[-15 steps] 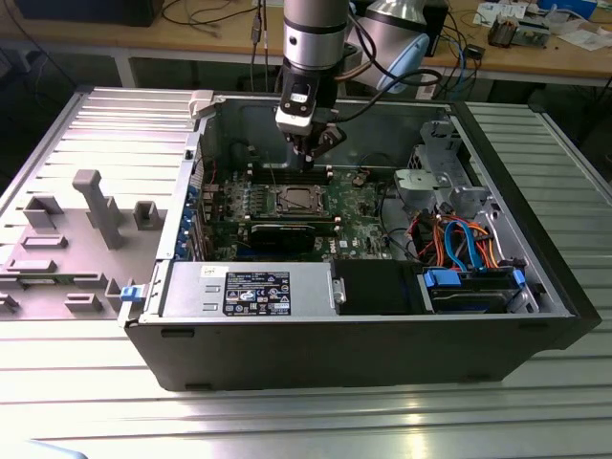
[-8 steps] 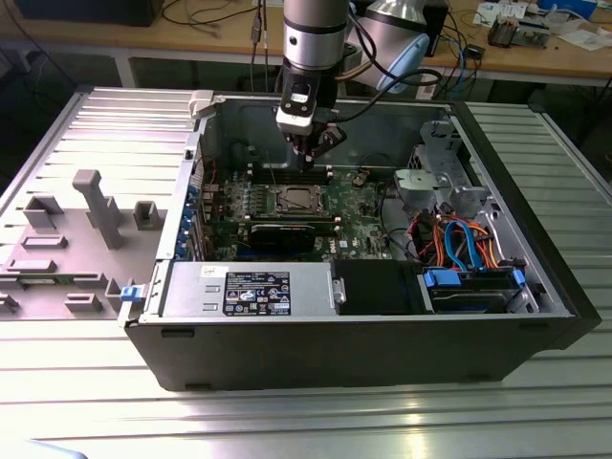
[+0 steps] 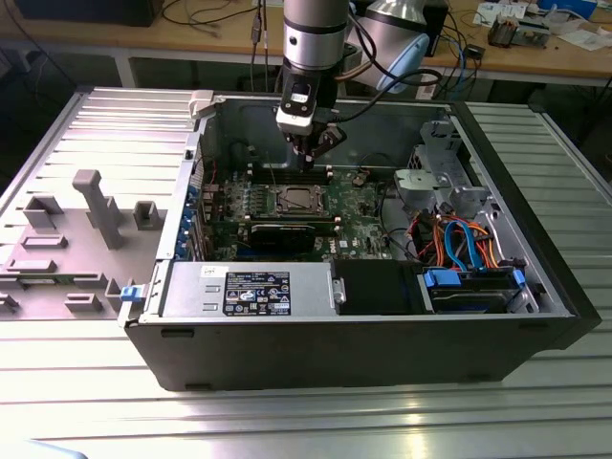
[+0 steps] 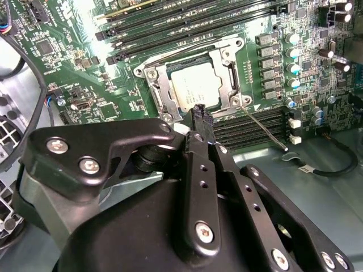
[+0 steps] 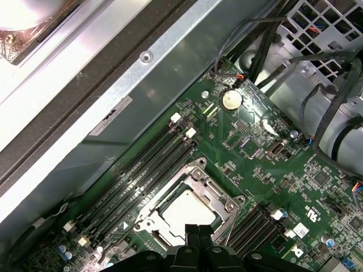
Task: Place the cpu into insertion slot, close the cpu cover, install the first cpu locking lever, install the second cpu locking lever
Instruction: 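Install the first cpu locking lever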
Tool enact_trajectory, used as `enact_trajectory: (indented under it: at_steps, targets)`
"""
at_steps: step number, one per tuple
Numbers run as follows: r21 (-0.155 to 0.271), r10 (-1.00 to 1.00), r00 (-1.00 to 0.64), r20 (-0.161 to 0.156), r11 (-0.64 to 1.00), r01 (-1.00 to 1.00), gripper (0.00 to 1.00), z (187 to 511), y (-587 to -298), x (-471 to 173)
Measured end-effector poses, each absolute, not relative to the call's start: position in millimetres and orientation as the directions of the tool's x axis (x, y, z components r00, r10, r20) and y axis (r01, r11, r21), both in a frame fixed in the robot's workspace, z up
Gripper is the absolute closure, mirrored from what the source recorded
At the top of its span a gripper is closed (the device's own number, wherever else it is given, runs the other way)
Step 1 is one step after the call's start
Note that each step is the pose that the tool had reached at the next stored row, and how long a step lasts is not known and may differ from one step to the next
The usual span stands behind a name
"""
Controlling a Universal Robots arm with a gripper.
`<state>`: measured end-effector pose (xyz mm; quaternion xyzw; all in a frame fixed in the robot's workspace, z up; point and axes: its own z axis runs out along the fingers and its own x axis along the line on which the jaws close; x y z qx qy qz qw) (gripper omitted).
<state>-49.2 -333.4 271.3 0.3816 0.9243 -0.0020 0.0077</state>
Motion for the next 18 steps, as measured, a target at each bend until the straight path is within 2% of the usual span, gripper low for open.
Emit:
enact_trajectory:
  at_steps: [18]
  targets:
    - [0.002, 0.496, -0.868, -0.016, 0.868, 0.496, 0.89, 270.6, -333.5, -49.2]
